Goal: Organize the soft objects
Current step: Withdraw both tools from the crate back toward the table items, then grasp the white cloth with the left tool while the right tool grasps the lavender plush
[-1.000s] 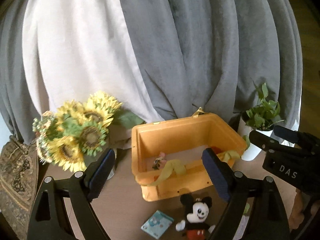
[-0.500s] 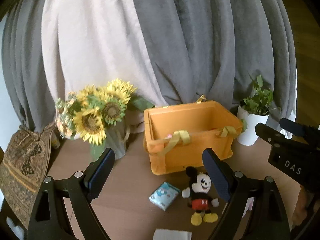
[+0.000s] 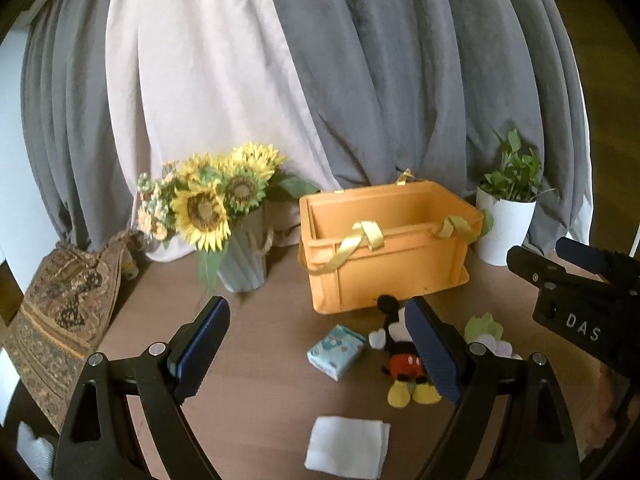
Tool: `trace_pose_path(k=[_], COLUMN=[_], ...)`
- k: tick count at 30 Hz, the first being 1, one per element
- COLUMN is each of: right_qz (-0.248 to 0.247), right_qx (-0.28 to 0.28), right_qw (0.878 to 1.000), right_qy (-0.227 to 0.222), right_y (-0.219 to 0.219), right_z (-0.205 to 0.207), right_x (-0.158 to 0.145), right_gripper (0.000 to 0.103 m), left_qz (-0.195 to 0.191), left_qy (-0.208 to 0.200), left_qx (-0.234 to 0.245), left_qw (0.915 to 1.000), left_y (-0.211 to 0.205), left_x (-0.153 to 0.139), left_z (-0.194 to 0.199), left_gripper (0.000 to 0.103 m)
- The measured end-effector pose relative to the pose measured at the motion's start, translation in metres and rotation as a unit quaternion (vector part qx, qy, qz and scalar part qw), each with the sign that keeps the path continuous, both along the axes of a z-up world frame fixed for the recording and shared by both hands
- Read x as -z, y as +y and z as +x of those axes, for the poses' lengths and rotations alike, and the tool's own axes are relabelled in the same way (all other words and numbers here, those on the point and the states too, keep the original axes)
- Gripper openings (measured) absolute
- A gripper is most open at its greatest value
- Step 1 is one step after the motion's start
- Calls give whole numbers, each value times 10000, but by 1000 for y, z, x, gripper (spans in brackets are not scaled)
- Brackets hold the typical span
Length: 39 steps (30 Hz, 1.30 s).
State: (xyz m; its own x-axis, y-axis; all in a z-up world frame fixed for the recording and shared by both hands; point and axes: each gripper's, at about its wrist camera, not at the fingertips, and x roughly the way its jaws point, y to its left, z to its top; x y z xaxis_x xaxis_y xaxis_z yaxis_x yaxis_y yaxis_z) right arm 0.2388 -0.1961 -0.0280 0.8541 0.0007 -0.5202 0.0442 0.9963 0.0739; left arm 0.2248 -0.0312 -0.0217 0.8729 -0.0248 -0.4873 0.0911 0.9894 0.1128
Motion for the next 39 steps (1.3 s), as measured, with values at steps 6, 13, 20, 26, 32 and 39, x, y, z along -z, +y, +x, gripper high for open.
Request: trace_pose_path(k=[6, 13, 20, 26, 32, 39], right_qz=[-3, -22, -111, -302, -461, -900], right_qx=[-2, -184, -372, -487, -621, -744], right_qw=[9999, 9984, 9959, 9929, 9888, 9843], right_qy=[120, 538, 817, 1041, 1274, 1324], right_y=[-3, -6, -4, -2, 1, 9], right_z=[-10, -12, -14, -14, -11, -6], right_x=[17, 44, 66, 87, 107, 123], right_gripper=[69, 69, 69, 69, 69, 69], left_qz=[140, 98, 14, 69, -4, -119], left_qy=[103, 481, 739, 943, 1192, 1496], left_qx=[-131, -171, -277, -293, -284, -317], left_qw=[9998, 9986, 9969, 9951, 9925, 9882], left_y=[-4, -8, -10, -13, -15, -16], left_x=[19, 45, 66, 87, 108, 132], left_z=[-13, -21, -26, -26, -22, -13], left_gripper=[90, 90, 90, 89, 86, 81])
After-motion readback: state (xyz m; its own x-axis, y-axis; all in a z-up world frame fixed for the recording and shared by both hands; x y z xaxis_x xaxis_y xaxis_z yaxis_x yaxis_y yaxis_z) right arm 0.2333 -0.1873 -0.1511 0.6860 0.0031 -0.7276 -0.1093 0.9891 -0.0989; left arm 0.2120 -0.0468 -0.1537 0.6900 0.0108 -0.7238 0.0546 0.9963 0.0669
